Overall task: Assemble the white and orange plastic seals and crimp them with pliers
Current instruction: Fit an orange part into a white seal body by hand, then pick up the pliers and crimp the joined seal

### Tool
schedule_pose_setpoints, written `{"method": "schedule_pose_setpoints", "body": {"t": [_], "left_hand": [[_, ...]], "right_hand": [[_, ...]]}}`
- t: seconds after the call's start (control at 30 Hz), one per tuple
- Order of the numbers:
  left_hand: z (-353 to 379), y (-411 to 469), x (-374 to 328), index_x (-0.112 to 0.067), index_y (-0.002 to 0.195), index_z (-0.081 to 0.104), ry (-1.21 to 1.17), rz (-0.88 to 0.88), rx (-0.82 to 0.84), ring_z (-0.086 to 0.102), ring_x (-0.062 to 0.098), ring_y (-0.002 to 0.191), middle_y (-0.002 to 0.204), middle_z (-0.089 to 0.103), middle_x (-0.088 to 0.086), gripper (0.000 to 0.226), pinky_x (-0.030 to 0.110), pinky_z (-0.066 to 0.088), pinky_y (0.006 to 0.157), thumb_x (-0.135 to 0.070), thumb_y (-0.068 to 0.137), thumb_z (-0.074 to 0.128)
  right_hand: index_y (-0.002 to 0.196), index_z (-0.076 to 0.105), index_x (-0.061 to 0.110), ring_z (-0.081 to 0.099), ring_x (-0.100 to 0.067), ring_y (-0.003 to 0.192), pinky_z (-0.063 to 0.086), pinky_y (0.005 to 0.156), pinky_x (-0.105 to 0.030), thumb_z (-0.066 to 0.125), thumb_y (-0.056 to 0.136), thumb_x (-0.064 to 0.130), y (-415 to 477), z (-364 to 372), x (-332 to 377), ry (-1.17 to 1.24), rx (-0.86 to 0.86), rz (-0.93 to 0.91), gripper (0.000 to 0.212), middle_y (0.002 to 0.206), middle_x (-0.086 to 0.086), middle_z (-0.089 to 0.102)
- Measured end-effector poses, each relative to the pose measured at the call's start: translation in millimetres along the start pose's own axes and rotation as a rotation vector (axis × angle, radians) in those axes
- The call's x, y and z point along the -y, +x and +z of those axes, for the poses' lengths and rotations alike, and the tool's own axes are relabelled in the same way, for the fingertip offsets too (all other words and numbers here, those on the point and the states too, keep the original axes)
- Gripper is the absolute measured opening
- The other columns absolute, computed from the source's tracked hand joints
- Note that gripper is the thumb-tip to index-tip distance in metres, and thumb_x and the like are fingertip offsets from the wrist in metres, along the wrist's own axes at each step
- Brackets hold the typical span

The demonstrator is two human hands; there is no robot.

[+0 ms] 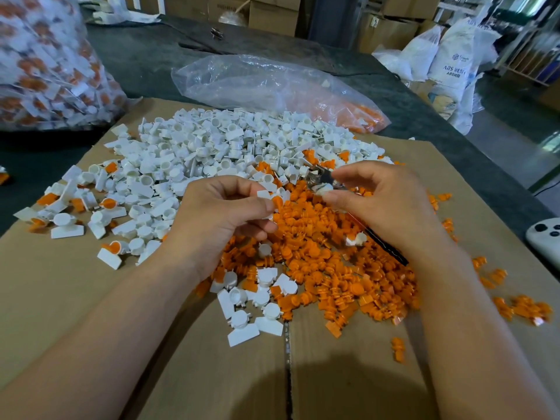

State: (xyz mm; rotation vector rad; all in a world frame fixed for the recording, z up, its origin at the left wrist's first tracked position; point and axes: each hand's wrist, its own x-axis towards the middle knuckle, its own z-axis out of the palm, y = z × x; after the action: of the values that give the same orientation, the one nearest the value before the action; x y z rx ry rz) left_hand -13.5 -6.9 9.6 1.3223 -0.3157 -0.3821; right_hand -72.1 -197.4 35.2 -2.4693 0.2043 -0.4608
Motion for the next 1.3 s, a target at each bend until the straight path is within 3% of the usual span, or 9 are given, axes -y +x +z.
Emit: {"method": "schedule_pose_setpoints", "body": {"t": [0.2, 0.33, 0.7, 0.9, 1.07, 1.17, 1.3], "left_hand": [[-1.1, 1.3, -1.6, -0.003, 0.068, 0.060, -0.026, -0.019, -0.029, 0.060, 0.014, 0.042, 0.049, 0.061, 0.004, 0.014, 0.017, 0.046, 0.041, 0.009, 0.072, 0.064], [-1.9, 2.1, -2.1, -0.004, 0.067, 0.059, -0.041, -0.025, -0.040, 0.061, 0.014, 0.042, 0.049, 0.060, 0.004, 0.014, 0.017, 0.046, 0.040, 0.008, 0.072, 0.064], [-3.7, 2.5, 0.8, -0.004, 0.067, 0.060, -0.014, 0.010, -0.051, 0.061, 0.015, 0.043, 0.049, 0.061, 0.004, 0.016, 0.017, 0.046, 0.041, 0.010, 0.073, 0.064], [-4.4, 3.3, 2.9, -0.003, 0.068, 0.061, 0.018, 0.030, -0.076, 0.062, 0.016, 0.044, 0.050, 0.062, 0.002, 0.014, 0.018, 0.047, 0.041, 0.009, 0.073, 0.066], [-5.2, 4.8, 3.2, -0.002, 0.068, 0.059, -0.035, 0.014, -0.105, 0.061, 0.015, 0.042, 0.048, 0.061, 0.000, 0.014, 0.017, 0.046, 0.040, 0.010, 0.073, 0.065], [-6.1, 5.7, 1.7, -0.005, 0.067, 0.058, -0.092, 0.013, -0.119, 0.062, 0.014, 0.043, 0.047, 0.060, 0.000, 0.016, 0.016, 0.045, 0.039, 0.009, 0.073, 0.065], [-6.7, 5.4, -0.1, -0.007, 0.069, 0.058, -0.158, 0.053, -0.119, 0.063, 0.013, 0.046, 0.051, 0.062, 0.001, 0.016, 0.016, 0.046, 0.041, 0.006, 0.075, 0.064]], "right_hand": [[0.130, 0.048, 0.022, 0.045, -0.016, 0.118, 0.032, 0.084, -0.027, 0.069, 0.066, 0.053, 5.5, -21.9, -25.1, -0.350, 0.243, 0.225, 0.074, 0.132, 0.001, 0.048], [0.136, 0.039, 0.024, 0.036, -0.020, 0.125, 0.032, 0.089, -0.030, 0.068, 0.065, 0.058, 6.2, -16.2, -31.1, -0.504, 0.375, 0.253, 0.084, 0.137, -0.002, 0.039], [0.144, 0.021, 0.018, 0.030, -0.026, 0.133, 0.032, 0.105, -0.040, 0.071, 0.062, 0.059, 7.5, -12.0, -35.5, -0.618, 0.430, 0.302, 0.105, 0.148, -0.007, 0.029], [0.141, 0.028, 0.019, 0.031, -0.028, 0.130, 0.031, 0.104, -0.040, 0.075, 0.063, 0.053, 9.0, -8.0, -32.6, -0.639, 0.329, 0.347, 0.097, 0.142, -0.009, 0.034], [0.122, 0.049, 0.016, 0.042, -0.028, 0.111, 0.037, 0.089, -0.038, 0.071, 0.070, 0.029, 9.1, -11.5, -27.4, -0.627, 0.184, 0.314, 0.058, 0.113, -0.008, 0.044], [0.120, 0.051, 0.015, 0.044, -0.028, 0.106, 0.039, 0.088, -0.038, 0.066, 0.075, 0.019, 9.1, -12.8, -25.8, -0.599, 0.147, 0.279, 0.048, 0.110, -0.008, 0.044], [0.128, 0.044, 0.012, 0.042, -0.025, 0.108, 0.032, 0.083, -0.030, 0.059, 0.078, 0.005, 7.9, -12.4, -20.6, -0.435, 0.000, 0.186, 0.051, 0.111, -0.008, 0.044]]}}
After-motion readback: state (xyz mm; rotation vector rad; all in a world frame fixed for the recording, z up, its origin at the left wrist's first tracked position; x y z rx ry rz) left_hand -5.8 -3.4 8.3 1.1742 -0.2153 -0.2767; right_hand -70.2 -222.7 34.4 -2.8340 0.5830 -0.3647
